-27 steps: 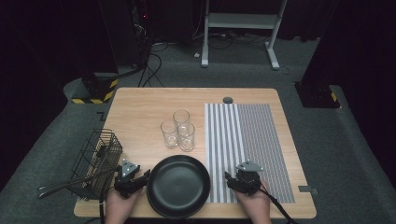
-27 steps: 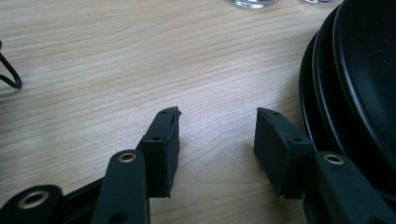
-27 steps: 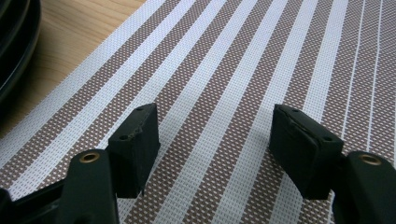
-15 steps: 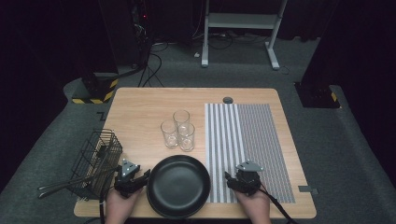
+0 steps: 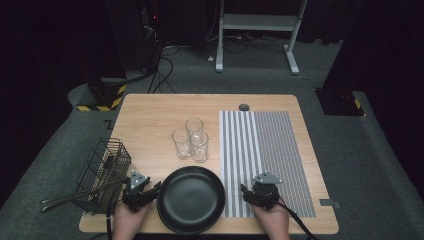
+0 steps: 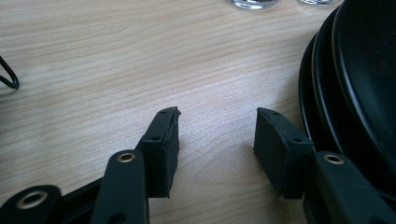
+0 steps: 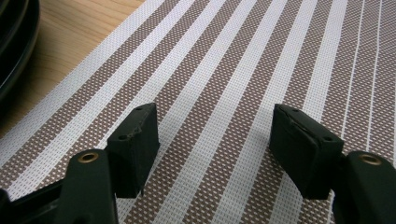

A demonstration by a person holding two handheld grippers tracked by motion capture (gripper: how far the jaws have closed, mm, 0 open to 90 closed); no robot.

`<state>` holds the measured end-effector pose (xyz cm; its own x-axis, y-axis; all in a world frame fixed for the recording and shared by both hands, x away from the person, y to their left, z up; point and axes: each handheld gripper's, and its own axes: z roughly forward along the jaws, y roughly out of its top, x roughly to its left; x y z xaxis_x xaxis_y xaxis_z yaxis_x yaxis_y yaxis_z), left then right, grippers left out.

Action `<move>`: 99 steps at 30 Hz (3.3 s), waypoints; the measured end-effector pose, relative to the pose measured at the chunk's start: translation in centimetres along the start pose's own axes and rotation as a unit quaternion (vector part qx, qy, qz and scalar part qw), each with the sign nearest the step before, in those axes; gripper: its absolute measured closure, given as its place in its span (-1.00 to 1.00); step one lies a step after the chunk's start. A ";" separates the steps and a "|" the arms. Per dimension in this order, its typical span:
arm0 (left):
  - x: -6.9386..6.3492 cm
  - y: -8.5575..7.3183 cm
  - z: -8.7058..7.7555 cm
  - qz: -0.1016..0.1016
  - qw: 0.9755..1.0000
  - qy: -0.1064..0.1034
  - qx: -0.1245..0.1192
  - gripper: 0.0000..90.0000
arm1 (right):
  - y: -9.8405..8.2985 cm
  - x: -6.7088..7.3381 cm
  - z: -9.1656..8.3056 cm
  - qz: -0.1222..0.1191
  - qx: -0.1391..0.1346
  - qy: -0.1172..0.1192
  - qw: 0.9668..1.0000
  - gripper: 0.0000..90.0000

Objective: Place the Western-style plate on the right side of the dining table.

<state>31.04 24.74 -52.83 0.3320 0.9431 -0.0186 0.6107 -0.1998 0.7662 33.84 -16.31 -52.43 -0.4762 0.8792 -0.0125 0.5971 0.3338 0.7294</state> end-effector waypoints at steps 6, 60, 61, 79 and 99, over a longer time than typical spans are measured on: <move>0.0 0.0 0.0 -0.001 1.000 -0.001 0.000 0.12 | 0.0 0.0 0.0 0.000 0.000 0.000 1.000 -0.27; -0.8 1.2 -3.7 0.018 0.998 -0.022 -0.049 0.29 | 0.0 0.0 0.0 -0.001 0.000 -0.002 1.000 -0.27; -0.8 1.2 -3.8 0.015 0.998 -0.024 -0.050 0.29 | 0.0 0.0 0.0 -0.001 0.000 -0.002 1.000 -0.27; -0.8 1.1 -4.2 -0.019 0.995 -0.085 -0.051 0.10 | 0.0 0.0 0.0 -0.001 0.000 -0.002 1.000 -0.27; -1.3 1.2 -4.6 -0.030 0.990 -0.129 -0.043 0.01 | 0.0 0.0 0.0 -0.002 0.000 -0.002 1.000 -0.27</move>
<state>28.07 24.53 -48.95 0.4769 0.8508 -0.2209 0.5749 -0.1118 0.8105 33.84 -16.30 -52.42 -0.4760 0.8793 -0.0168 0.5959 0.3366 0.7291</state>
